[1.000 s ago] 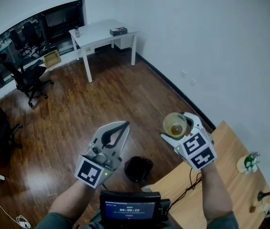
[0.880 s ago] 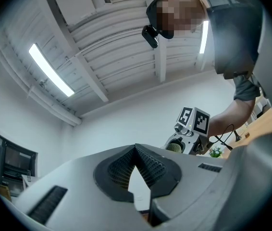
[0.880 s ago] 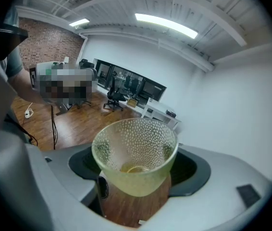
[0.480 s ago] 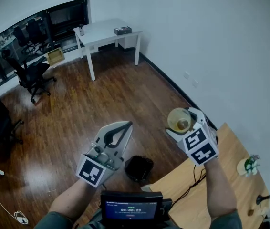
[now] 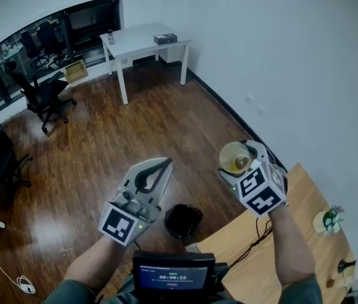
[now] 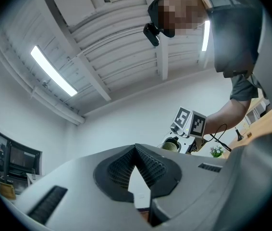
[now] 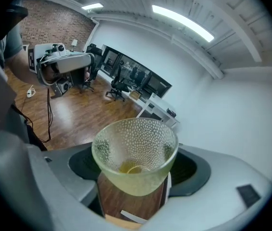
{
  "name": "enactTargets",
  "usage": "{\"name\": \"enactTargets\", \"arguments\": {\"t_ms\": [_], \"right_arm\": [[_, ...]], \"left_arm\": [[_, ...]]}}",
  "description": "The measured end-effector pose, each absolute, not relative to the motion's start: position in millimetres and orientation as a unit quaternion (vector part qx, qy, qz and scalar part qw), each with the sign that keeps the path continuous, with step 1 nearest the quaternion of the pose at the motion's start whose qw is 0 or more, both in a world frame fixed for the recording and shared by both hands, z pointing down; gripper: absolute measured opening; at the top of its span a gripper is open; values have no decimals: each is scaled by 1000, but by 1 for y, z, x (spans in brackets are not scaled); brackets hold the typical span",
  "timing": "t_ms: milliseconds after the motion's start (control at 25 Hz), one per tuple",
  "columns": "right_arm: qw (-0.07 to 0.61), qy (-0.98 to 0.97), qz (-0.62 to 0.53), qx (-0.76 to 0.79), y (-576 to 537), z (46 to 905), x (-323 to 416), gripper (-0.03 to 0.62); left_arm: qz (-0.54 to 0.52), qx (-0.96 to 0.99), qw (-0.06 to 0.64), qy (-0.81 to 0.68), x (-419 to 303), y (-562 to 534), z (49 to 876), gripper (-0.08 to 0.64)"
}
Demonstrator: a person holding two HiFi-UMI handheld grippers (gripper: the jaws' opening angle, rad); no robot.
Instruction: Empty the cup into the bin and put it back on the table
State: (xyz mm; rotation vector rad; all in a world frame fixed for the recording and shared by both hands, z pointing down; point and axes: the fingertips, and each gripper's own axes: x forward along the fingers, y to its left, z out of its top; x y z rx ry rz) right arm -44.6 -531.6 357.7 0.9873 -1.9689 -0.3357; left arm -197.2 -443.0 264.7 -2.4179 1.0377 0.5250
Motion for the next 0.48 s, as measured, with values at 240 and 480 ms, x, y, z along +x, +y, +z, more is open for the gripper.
{"name": "enactTargets", "arguments": {"t_ms": [240, 480], "right_arm": [[459, -778, -155, 400, -534, 354, -38, 399], [479, -761, -182, 399, -538, 353, -39, 397]], "left_arm": [[198, -874, 230, 380, -197, -438, 262, -2], [188, -873, 228, 387, -202, -437, 263, -2]]}}
